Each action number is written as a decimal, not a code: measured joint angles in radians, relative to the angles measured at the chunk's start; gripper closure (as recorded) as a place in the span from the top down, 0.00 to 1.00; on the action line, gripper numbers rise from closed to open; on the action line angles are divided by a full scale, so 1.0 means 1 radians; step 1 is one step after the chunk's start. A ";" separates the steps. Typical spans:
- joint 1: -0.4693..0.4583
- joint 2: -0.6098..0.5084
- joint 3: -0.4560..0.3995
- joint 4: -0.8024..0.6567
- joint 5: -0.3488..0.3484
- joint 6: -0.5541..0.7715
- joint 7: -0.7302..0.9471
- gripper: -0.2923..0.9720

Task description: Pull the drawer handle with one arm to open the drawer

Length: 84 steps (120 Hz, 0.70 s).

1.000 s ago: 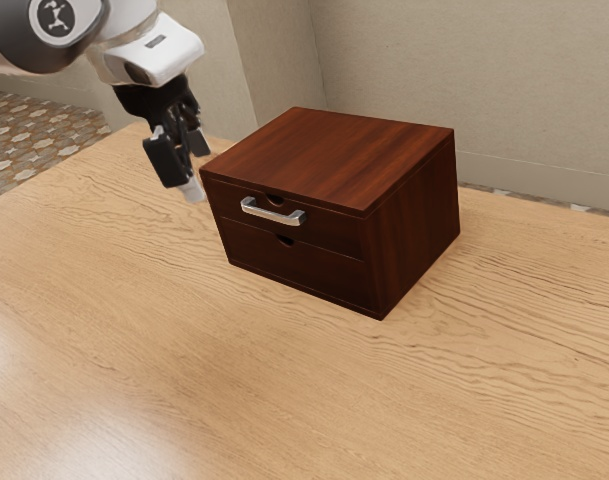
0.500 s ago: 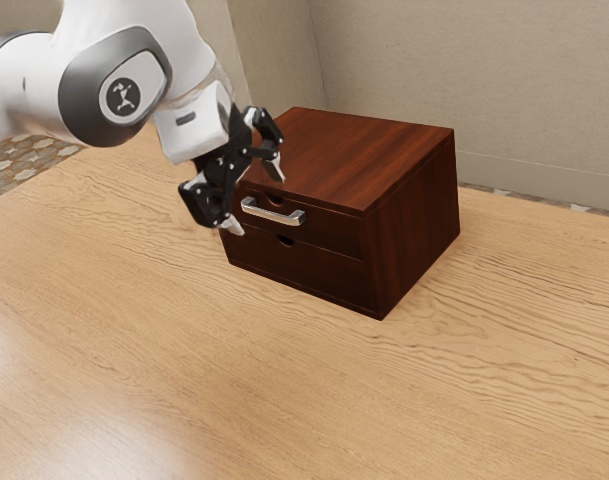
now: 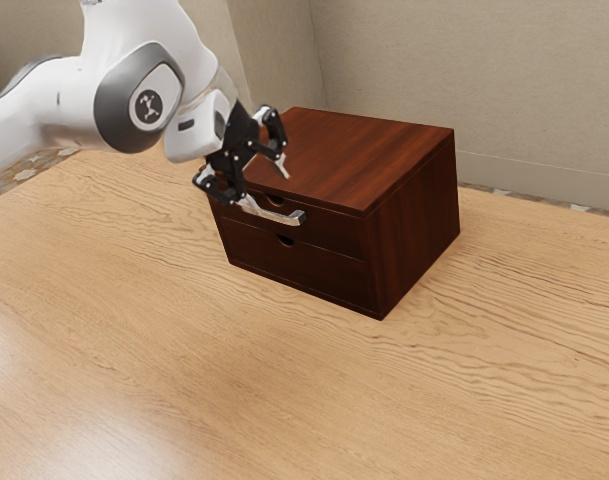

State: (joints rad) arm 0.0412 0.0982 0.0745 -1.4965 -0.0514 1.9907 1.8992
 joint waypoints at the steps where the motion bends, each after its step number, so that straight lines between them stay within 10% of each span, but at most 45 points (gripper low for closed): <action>1: 0.002 0.001 0.000 0.001 -0.002 0.001 0.003 0.52; 84: 0.101 0.106 0.000 0.005 -0.116 0.053 0.076 0.46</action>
State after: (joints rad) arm 0.1426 0.2046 0.0746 -1.4919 -0.1671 2.0435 1.9753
